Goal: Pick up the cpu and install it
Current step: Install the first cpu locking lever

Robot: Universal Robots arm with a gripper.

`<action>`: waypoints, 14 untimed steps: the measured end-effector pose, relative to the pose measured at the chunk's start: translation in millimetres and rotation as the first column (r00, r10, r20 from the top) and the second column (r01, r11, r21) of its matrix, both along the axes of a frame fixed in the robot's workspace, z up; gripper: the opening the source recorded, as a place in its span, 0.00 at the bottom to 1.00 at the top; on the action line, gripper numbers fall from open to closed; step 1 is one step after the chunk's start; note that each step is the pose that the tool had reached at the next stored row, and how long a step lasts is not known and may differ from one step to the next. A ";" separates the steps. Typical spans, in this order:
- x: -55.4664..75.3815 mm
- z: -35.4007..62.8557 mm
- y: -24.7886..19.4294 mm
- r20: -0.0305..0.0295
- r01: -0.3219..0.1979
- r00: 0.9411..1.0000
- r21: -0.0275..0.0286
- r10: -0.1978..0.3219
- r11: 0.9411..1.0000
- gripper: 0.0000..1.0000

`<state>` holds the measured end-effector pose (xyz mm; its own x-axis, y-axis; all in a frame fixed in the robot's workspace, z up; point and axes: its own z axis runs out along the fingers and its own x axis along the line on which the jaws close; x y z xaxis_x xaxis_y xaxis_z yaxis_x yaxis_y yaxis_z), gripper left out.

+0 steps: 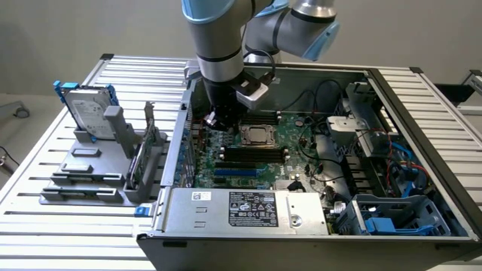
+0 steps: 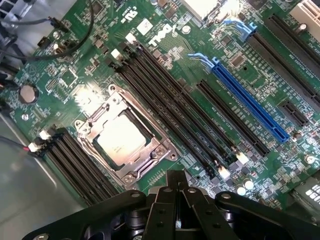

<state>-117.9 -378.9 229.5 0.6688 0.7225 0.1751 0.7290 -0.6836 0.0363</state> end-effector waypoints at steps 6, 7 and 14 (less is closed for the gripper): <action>-0.2 0.2 1.0 -0.001 -0.082 0.997 -0.006 0.082 0.997 0.11; -0.2 0.3 1.1 -0.001 -0.098 0.995 -0.007 0.098 0.995 0.11; -0.3 0.2 4.6 -0.001 -0.185 0.983 -0.009 0.185 0.983 0.11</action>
